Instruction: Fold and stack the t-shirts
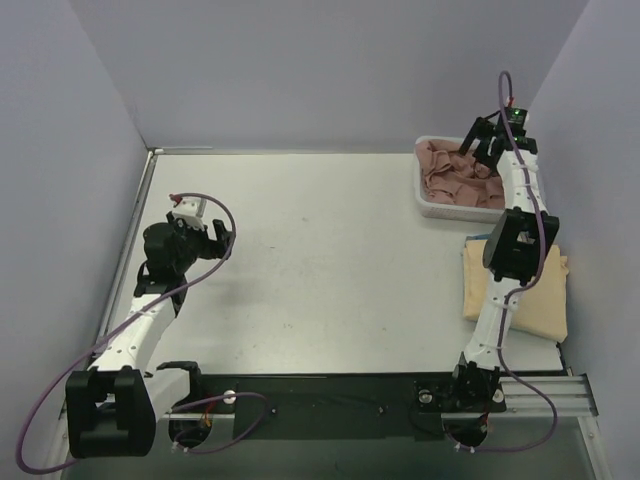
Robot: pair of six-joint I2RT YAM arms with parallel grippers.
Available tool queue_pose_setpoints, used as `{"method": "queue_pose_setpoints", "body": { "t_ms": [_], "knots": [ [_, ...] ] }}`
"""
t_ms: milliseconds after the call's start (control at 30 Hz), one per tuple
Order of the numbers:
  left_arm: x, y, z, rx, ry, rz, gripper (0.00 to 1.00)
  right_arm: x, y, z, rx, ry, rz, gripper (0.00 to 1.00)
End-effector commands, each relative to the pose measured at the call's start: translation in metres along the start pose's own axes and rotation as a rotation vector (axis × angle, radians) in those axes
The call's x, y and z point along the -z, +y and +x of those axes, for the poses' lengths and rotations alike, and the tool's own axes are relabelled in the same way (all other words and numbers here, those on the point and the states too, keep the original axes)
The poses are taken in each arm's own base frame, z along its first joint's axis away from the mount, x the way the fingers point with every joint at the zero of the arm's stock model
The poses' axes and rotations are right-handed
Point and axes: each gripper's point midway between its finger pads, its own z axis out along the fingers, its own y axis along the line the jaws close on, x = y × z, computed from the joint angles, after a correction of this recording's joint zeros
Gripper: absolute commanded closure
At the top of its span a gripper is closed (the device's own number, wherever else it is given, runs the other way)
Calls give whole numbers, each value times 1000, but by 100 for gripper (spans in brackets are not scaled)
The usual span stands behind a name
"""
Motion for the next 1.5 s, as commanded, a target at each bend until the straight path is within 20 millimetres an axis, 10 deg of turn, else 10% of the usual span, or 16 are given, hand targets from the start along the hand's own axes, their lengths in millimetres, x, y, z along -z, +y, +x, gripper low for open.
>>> {"method": "queue_pose_setpoints", "body": {
  "t_ms": [0, 267, 500, 533, 800, 1033, 1133, 1300, 1467],
  "knots": [
    [-9, -5, -17, 44, -9, 34, 9, -48, -9, 72, 63, 258, 59, 8],
    [-27, 1, -29, 8, -11, 35, 9, -70, 11, 127, 259, 353, 116, 13],
    [-33, 7, -46, -50, -42, 22, 9, -68, -1, 166, 130, 498, 76, 82],
    [-33, 7, -47, -51, -45, 22, 9, -67, -6, 162, 111, 497, 65, 99],
    [-31, 4, -50, -57, -65, 36, 9, 0, 14, 23, 113, 158, -49, 100],
    [-22, 2, -60, -29, -112, 20, 9, 142, 69, -114, 114, -318, -180, 100],
    [-16, 7, -61, 8, -137, -22, 9, 245, 114, -159, 174, -589, -324, 100],
    [-8, 10, -62, 26, -167, -57, 9, 424, 222, -152, 335, -918, -837, 100],
    [0, 19, -63, 8, -202, -120, 9, 568, 264, -107, 355, -1015, -1359, 100]
  ]
}}
